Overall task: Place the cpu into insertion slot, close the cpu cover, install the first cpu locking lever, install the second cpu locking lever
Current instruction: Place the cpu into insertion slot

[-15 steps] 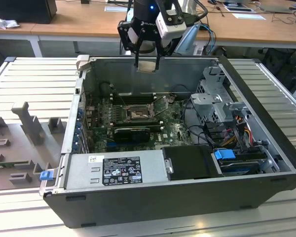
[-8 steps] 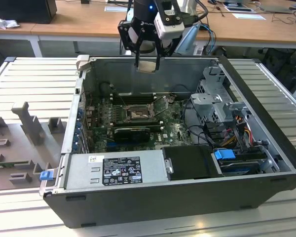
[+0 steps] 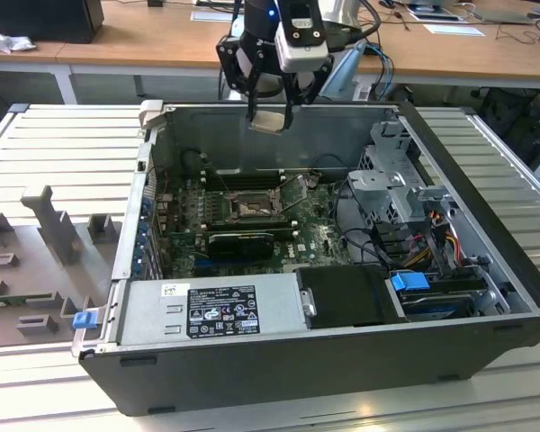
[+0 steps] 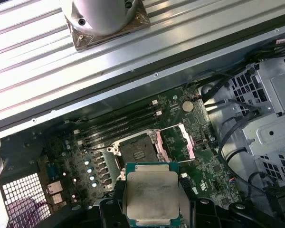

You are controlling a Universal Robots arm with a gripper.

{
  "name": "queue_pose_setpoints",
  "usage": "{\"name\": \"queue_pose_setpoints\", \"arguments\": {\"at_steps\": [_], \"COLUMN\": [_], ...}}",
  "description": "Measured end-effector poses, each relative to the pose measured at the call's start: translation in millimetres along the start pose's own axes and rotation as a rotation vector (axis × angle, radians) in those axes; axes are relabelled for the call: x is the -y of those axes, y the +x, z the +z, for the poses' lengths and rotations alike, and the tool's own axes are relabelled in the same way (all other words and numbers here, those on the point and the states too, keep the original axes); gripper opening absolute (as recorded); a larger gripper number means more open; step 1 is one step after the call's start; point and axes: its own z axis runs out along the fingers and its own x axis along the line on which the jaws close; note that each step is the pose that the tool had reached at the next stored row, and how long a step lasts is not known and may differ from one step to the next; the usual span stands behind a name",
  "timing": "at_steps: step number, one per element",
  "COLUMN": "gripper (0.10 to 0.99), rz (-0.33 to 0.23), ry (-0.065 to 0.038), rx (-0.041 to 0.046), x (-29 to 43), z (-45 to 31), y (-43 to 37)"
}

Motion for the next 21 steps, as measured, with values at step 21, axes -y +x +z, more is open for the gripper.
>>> {"name": "queue_pose_setpoints", "arguments": {"at_steps": [21], "gripper": [0.529], "rz": [0.291], "ry": [-0.004], "rx": [0.0266], "x": [0.1], "z": [0.7], "y": [0.0]}}
